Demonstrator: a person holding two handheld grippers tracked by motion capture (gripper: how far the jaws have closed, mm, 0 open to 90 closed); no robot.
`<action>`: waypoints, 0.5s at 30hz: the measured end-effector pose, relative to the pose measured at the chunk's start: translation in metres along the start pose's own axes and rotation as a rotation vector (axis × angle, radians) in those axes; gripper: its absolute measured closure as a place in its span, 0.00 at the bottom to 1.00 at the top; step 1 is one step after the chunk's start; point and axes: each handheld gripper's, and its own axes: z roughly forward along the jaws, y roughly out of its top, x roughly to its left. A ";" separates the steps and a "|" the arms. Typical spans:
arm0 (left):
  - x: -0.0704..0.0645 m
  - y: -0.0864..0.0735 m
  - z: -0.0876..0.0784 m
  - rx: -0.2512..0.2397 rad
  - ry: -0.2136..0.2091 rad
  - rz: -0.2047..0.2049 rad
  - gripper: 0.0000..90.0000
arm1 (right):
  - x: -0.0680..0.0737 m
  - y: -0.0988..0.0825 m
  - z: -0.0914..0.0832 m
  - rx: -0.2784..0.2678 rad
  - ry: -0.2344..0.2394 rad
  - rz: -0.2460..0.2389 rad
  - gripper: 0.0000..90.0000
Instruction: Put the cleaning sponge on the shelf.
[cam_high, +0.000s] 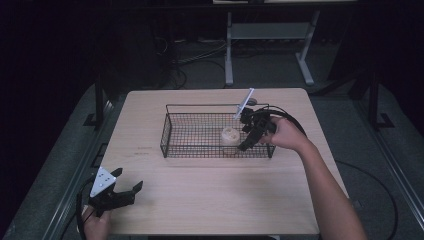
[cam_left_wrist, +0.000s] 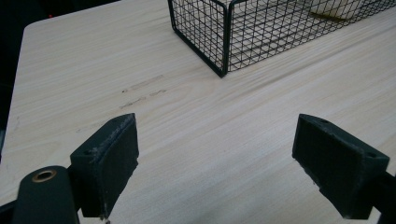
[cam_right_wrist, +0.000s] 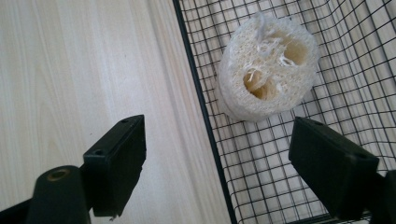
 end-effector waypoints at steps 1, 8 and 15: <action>0.000 0.000 0.000 0.000 0.000 -0.001 0.15 | 0.002 -0.002 0.000 -0.003 0.007 0.001 0.21; 0.000 0.000 0.000 0.001 0.000 -0.001 0.15 | 0.006 -0.009 0.000 0.001 0.008 -0.001 0.21; 0.000 0.000 0.000 0.001 0.001 0.002 0.15 | 0.011 -0.018 0.003 -0.003 0.010 -0.001 0.21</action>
